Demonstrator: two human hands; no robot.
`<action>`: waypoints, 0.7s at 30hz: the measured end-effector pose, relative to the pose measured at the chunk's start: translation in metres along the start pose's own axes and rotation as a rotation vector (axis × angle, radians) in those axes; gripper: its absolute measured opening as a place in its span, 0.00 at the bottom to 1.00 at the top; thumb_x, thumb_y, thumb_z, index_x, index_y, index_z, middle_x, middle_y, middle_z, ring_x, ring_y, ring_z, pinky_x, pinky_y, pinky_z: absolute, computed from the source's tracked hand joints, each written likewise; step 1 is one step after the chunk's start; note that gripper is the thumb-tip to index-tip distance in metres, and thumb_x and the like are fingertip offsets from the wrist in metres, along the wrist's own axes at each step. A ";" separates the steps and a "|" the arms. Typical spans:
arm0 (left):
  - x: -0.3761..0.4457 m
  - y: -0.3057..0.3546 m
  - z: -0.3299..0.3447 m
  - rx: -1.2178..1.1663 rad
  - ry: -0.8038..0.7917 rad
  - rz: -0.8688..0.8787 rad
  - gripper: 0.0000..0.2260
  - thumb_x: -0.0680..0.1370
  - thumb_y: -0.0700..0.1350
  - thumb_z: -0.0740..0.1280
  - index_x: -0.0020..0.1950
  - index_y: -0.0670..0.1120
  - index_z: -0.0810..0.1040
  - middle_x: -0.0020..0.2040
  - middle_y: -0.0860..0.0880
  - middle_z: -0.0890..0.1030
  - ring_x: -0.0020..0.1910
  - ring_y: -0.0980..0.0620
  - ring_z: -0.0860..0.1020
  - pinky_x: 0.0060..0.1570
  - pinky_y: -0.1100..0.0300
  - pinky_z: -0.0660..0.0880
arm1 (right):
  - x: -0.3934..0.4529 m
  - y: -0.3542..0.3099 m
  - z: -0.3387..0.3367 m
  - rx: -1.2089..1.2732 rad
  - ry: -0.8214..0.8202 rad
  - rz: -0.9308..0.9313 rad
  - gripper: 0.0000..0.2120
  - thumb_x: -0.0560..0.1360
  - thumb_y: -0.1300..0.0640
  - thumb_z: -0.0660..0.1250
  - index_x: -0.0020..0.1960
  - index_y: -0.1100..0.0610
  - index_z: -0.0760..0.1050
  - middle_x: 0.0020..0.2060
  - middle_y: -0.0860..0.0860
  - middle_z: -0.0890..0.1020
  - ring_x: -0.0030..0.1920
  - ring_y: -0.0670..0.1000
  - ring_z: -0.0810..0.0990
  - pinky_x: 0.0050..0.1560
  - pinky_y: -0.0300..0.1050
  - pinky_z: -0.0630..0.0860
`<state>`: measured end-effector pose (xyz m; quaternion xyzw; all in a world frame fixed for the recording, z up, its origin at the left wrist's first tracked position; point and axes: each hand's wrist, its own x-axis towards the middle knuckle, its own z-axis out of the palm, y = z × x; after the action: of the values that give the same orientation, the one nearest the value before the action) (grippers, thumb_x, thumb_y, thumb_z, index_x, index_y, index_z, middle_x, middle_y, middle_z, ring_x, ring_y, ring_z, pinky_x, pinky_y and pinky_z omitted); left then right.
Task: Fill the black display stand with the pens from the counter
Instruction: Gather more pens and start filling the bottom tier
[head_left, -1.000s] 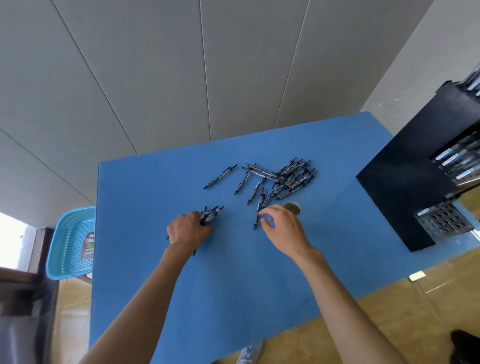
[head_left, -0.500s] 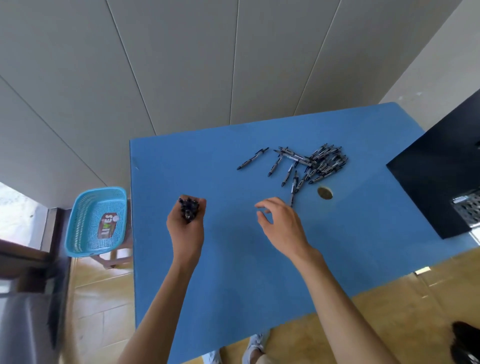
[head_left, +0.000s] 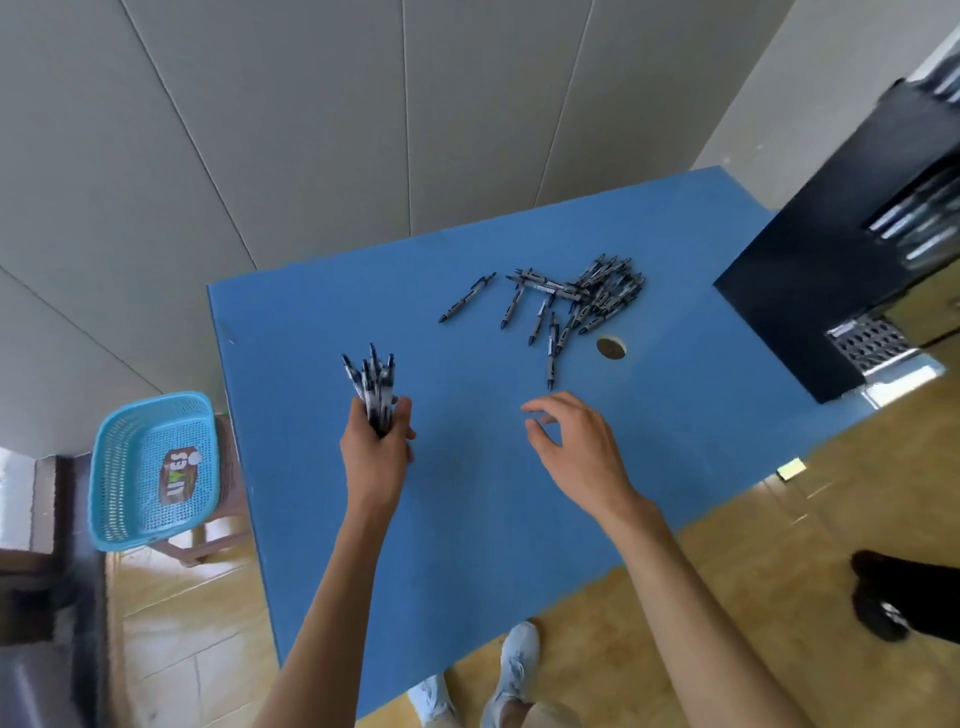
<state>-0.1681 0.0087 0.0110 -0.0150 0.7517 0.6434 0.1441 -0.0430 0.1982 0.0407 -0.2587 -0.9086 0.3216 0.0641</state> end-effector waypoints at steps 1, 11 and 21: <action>-0.005 0.005 0.008 -0.004 -0.053 -0.007 0.09 0.82 0.48 0.67 0.50 0.42 0.74 0.36 0.48 0.78 0.27 0.50 0.71 0.29 0.57 0.70 | -0.005 0.004 -0.008 0.003 0.027 0.016 0.09 0.80 0.55 0.65 0.59 0.50 0.80 0.55 0.43 0.79 0.54 0.44 0.78 0.58 0.43 0.74; -0.072 0.061 0.128 -0.055 -0.495 0.036 0.13 0.83 0.46 0.68 0.43 0.39 0.74 0.28 0.52 0.74 0.25 0.50 0.66 0.26 0.58 0.66 | -0.047 0.075 -0.135 -0.036 0.289 0.119 0.10 0.80 0.53 0.65 0.60 0.50 0.79 0.56 0.45 0.80 0.55 0.46 0.79 0.60 0.48 0.76; -0.179 0.092 0.278 -0.022 -0.640 0.125 0.12 0.84 0.46 0.66 0.46 0.40 0.72 0.31 0.51 0.76 0.24 0.52 0.61 0.25 0.60 0.60 | -0.125 0.205 -0.251 0.007 0.428 0.184 0.10 0.80 0.55 0.66 0.60 0.50 0.80 0.57 0.43 0.80 0.55 0.43 0.79 0.60 0.45 0.76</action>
<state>0.0387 0.2652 0.1058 0.2329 0.6607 0.6310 0.3332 0.2232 0.4076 0.1168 -0.4026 -0.8457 0.2673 0.2266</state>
